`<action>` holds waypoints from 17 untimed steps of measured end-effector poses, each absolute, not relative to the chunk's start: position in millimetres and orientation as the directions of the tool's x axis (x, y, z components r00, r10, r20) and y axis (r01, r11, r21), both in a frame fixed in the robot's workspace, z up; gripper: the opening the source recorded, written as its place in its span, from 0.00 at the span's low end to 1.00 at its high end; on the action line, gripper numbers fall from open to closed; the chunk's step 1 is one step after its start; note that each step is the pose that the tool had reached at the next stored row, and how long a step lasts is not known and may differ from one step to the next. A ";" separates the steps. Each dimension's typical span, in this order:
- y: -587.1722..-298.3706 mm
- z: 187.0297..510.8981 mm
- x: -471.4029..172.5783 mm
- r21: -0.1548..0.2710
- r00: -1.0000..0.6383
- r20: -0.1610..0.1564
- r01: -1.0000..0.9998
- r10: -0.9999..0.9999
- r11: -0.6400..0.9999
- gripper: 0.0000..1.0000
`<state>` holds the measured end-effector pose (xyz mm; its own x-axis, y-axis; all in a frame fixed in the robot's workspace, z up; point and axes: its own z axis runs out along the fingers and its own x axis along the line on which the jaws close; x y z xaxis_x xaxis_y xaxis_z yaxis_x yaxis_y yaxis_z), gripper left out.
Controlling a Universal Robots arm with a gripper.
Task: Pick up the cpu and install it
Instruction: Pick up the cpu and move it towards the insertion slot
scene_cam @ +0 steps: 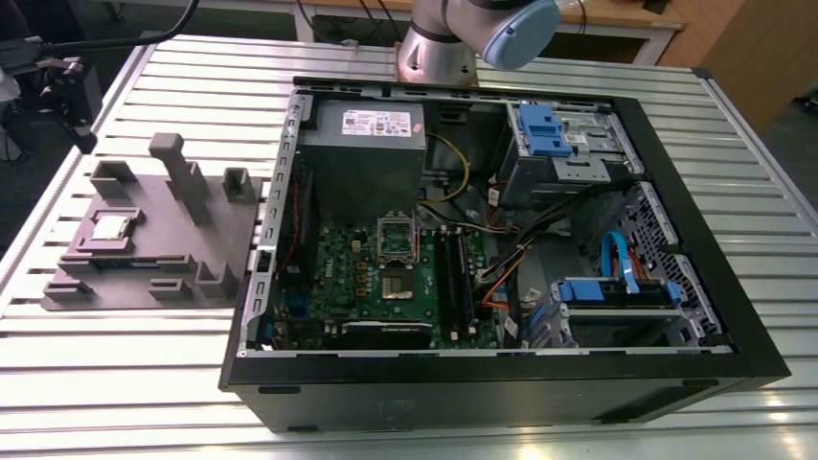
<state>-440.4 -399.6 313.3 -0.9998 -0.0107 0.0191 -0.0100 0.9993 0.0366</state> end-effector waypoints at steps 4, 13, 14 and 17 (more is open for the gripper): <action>-399.6 308.3 -440.5 0.037 -1.000 0.019 -0.010 -0.011 0.999 0.59; -399.6 303.5 -440.5 0.037 -1.000 0.019 -0.010 -0.011 0.999 0.59; -399.6 302.9 -440.5 0.037 -1.000 0.019 -0.010 -0.011 0.999 0.59; -399.6 301.2 -440.5 0.037 -1.000 0.019 -0.010 -0.011 0.999 0.59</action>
